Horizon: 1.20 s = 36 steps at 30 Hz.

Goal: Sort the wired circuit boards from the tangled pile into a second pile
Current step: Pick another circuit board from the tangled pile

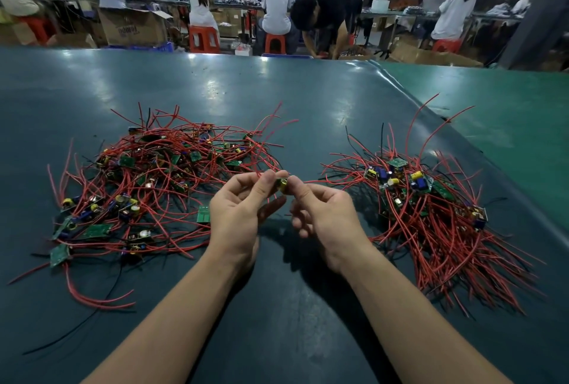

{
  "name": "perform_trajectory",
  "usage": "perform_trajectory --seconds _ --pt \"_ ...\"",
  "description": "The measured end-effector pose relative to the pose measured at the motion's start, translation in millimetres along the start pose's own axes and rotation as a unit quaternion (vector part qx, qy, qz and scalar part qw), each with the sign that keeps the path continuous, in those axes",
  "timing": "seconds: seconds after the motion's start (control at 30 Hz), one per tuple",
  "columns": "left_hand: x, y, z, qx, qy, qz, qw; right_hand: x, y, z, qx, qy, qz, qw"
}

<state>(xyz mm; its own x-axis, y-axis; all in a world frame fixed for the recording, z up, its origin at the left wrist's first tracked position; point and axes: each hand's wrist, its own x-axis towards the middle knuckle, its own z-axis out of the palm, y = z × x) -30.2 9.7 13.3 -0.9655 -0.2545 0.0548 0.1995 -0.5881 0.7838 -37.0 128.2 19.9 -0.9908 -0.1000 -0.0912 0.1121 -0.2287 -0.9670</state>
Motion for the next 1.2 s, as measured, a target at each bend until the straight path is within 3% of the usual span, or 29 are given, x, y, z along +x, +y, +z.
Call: perform_trajectory --seconds 0.17,0.27,0.47,0.63,0.83,1.2 --pt "-0.4 1.8 -0.8 -0.023 -0.039 -0.021 0.999 1.4 -4.7 -2.9 0.127 -0.034 0.048 0.990" --pt "-0.9 -1.7 -1.7 -0.016 -0.072 -0.043 0.996 4.1 -4.7 -4.8 0.175 -0.014 0.040 0.984" --pt "-4.9 -6.0 0.7 0.108 -0.091 -0.024 0.990 7.5 -5.1 -6.7 0.150 0.065 0.012 0.986" --pt "-4.8 -4.2 0.5 0.128 -0.069 -0.008 0.989 8.1 -5.4 -7.3 0.111 0.120 -0.016 0.987" --pt "-6.1 -0.9 2.7 0.036 -0.105 -0.060 0.992 5.6 -2.4 -1.3 0.118 0.079 -0.043 0.989" --pt "-3.0 -2.7 0.3 0.110 -0.083 -0.029 0.990 9.6 -4.0 -8.3 0.116 0.132 -0.057 0.983"
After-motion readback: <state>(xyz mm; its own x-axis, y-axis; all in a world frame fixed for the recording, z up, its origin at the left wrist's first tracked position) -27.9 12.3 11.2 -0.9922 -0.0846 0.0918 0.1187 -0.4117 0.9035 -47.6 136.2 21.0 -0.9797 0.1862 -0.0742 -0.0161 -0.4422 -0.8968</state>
